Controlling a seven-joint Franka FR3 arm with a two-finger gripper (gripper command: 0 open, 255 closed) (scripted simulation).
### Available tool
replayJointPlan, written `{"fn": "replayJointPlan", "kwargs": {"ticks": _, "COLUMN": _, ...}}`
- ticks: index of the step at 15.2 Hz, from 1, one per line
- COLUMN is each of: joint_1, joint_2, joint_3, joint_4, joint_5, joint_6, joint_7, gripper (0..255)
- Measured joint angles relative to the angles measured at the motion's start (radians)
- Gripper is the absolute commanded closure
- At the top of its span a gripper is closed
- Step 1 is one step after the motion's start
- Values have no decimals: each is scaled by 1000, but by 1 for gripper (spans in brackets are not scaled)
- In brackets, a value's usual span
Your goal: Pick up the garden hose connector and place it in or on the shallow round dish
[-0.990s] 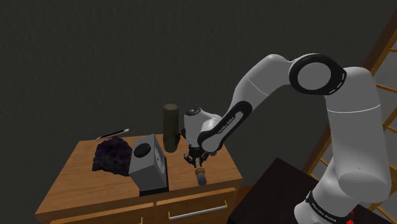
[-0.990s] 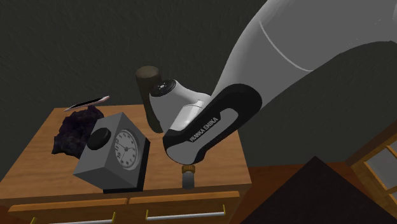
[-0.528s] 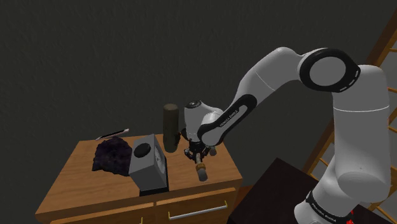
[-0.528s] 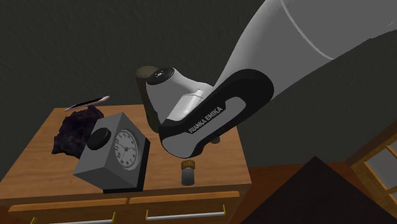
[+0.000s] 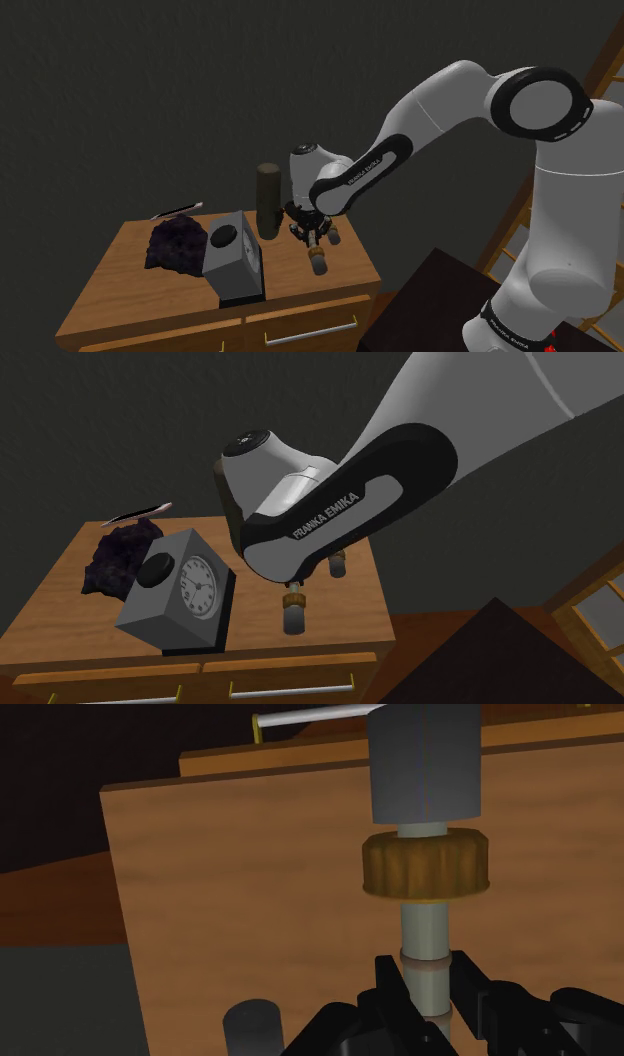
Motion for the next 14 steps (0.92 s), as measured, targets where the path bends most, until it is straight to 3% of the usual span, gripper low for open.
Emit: {"fn": "replayJointPlan", "kwargs": {"ticks": 14, "joint_1": -18, "joint_2": -132, "joint_3": 26, "joint_4": 31, "joint_5": 71, "joint_6": -153, "joint_7": -59, "gripper": 255}}
